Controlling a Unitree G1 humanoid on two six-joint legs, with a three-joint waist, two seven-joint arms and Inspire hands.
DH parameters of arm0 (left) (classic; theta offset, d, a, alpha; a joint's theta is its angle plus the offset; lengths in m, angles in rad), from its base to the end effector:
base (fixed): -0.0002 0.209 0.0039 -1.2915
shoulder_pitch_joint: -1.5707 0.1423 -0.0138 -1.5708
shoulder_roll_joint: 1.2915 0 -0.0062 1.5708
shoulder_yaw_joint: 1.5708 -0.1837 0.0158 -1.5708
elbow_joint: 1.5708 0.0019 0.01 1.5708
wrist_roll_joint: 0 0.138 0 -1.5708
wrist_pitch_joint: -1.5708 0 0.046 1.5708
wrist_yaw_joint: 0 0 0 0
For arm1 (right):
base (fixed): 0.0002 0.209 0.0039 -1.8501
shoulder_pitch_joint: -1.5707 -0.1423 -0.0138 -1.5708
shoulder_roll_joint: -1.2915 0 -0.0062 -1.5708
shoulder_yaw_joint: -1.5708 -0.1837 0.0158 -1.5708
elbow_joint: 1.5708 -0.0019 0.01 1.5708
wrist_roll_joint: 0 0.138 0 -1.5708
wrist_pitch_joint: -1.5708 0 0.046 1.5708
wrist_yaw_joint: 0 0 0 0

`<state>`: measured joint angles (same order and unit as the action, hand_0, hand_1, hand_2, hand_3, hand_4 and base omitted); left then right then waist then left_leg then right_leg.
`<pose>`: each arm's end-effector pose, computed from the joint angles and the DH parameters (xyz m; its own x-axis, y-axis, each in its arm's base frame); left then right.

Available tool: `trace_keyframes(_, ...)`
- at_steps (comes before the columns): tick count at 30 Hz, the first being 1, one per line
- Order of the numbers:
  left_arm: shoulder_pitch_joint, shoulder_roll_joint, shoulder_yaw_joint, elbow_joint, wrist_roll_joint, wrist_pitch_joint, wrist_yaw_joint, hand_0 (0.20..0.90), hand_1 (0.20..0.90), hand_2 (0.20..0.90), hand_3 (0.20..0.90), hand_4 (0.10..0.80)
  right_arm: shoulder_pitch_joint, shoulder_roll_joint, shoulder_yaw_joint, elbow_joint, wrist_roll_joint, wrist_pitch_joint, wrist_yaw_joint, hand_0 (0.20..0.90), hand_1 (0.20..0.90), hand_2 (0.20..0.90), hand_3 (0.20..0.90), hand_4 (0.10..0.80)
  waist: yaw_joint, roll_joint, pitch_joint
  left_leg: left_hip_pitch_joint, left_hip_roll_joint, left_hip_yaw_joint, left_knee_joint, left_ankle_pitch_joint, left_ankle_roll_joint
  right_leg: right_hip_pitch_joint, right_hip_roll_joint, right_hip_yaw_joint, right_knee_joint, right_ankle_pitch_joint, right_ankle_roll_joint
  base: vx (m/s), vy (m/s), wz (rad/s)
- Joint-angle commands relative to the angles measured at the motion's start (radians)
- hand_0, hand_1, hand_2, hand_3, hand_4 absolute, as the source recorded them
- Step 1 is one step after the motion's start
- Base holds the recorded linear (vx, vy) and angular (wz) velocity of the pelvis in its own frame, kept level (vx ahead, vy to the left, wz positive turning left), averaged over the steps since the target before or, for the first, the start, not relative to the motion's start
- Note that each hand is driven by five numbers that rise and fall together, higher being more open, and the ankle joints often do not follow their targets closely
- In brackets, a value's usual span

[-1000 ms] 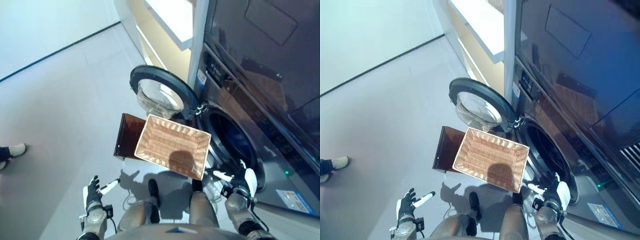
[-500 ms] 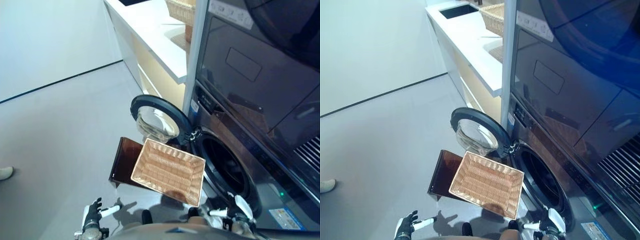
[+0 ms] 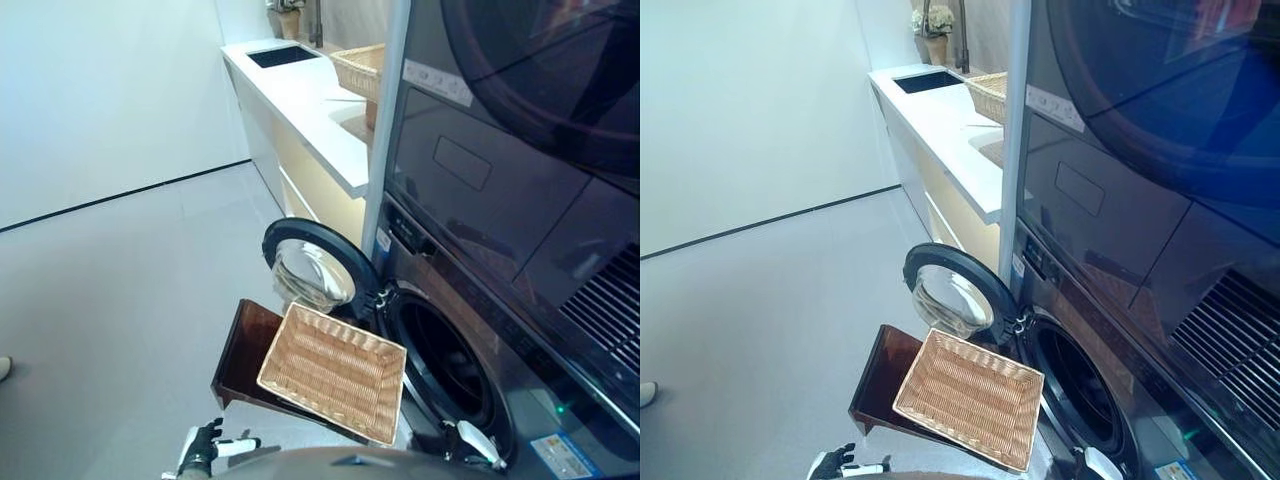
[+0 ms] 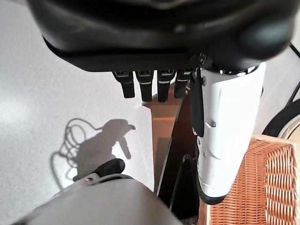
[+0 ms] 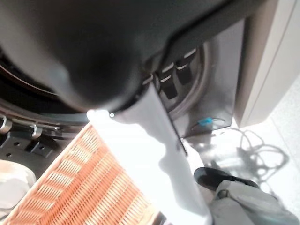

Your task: Pick up the clothes and place them into the washing machine

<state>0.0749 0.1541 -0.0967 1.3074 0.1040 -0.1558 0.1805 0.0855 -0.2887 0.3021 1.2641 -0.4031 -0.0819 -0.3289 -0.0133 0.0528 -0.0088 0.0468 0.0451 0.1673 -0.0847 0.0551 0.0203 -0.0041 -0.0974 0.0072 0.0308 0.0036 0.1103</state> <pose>0.0364 0.1985 -0.1255 0.3626 0.2655 -0.8933 0.1252 0.9360 0.3290 0.0339 -0.2322 -0.1185 0.4578 -0.3597 -0.8130 -0.5192 0.6342 -0.5729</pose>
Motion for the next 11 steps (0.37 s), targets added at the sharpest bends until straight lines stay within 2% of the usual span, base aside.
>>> trace_keyframes(1, -0.087, 0.005, 0.014, 0.052, -0.004, -0.005, 0.019, 0.900, 0.900, 0.900, 0.900, 0.800, -0.077, 0.066, 0.004, 0.025, 0.013, -0.005, 0.001, 0.900, 0.900, 0.900, 0.900, 0.800, 0.010, -0.036, 0.013, 0.044, -0.016, -0.001, -0.003, 0.011, -0.080, 0.060, 0.017, -0.001, -0.017, 0.018, 0.000, 0.007, -0.034, 0.02)
trace_keyframes(7, -0.094, -0.020, -0.037, 0.048, 0.008, 0.002, 0.004, 0.900, 0.900, 0.900, 0.900, 0.800, -0.075, 0.081, -0.005, 0.070, 0.028, 0.015, 0.011, 0.900, 0.900, 0.900, 0.900, 0.800, 0.015, -0.043, -0.004, 0.070, -0.013, -0.018, -0.003, 0.000, -0.078, 0.098, 0.019, -0.021, -0.021, 0.003, -0.004, 0.019, -0.012, 0.11)
trace_keyframes(11, -0.091, -0.018, -0.037, 0.052, 0.016, 0.003, 0.004, 0.900, 0.900, 0.900, 0.900, 0.800, -0.070, 0.083, 0.000, 0.065, 0.026, 0.011, 0.013, 0.900, 0.900, 0.900, 0.900, 0.800, 0.015, -0.048, -0.006, 0.075, -0.014, -0.022, -0.003, -0.003, -0.077, 0.106, 0.020, -0.027, -0.024, 0.000, -0.004, 0.013, -0.006, 0.06)
